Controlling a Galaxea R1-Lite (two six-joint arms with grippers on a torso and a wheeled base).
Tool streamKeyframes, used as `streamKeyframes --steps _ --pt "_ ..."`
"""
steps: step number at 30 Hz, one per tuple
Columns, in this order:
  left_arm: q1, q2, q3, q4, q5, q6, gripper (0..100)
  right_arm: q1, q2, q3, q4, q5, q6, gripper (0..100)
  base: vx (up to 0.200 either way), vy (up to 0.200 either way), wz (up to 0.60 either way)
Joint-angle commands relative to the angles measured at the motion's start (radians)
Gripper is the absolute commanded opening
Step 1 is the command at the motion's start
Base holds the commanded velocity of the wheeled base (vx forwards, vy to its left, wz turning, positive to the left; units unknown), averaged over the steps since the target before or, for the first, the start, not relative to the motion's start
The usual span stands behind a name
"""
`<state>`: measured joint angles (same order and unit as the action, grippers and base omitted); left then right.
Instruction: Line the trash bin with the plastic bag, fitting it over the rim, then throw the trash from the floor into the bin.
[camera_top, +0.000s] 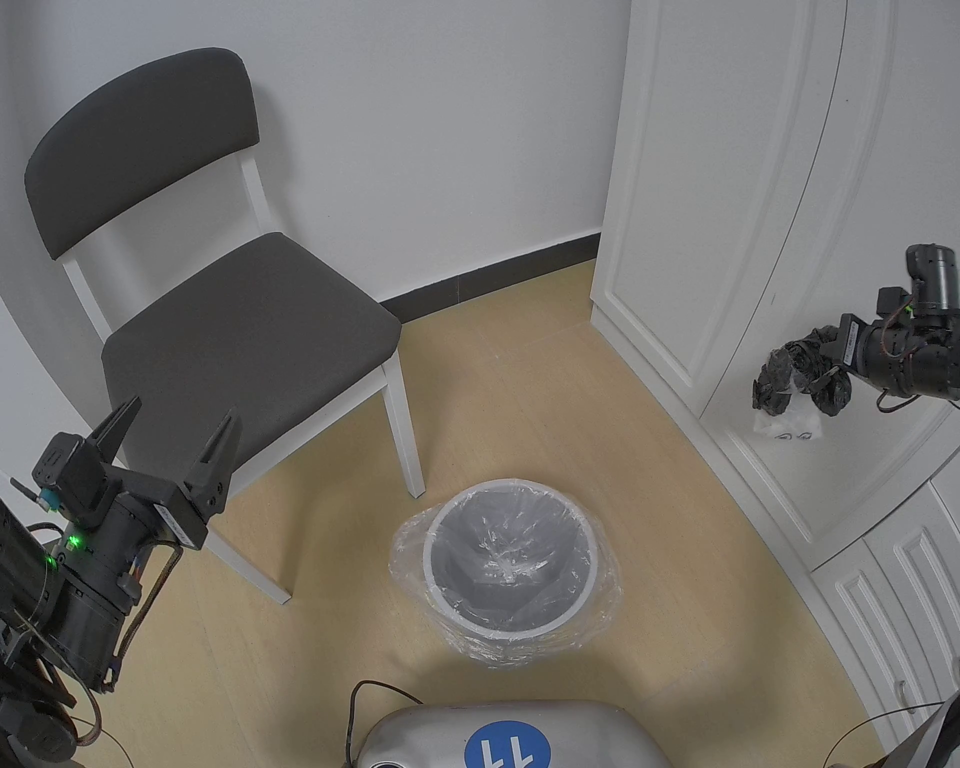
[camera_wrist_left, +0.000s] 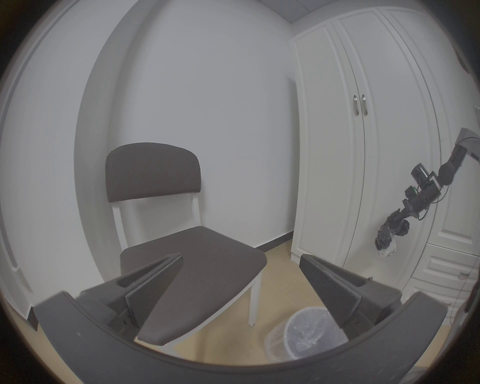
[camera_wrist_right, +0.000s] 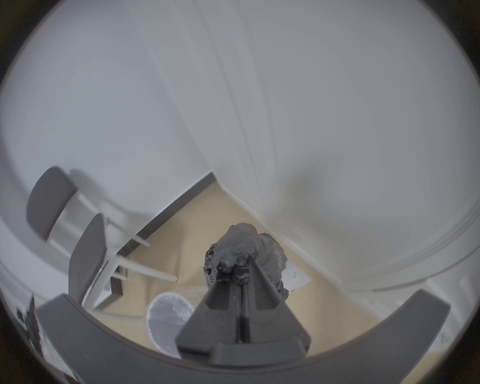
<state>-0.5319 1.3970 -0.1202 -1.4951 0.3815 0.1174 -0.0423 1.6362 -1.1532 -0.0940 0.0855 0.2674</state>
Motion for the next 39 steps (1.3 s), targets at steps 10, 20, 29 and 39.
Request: streamKeyframes --steps 10,20,29,39 --pt "0.032 -0.035 -0.006 0.01 -0.035 0.002 100 0.226 -0.243 0.152 -0.033 0.079 -0.117 0 0.0 0.0 0.0" --pt "0.033 -0.036 0.01 0.003 -0.03 0.065 100 0.389 -0.15 0.213 -0.036 0.085 -0.186 0 0.0 0.0 0.0" --pt "0.049 -0.069 0.007 -0.002 -0.03 0.114 100 0.483 -0.002 0.224 -0.082 0.076 -0.186 0 0.0 0.0 0.0" --pt "0.049 -0.119 -0.021 -0.002 -0.035 0.145 100 0.582 0.22 0.277 -0.305 -0.003 -0.183 0 0.0 0.0 0.0"
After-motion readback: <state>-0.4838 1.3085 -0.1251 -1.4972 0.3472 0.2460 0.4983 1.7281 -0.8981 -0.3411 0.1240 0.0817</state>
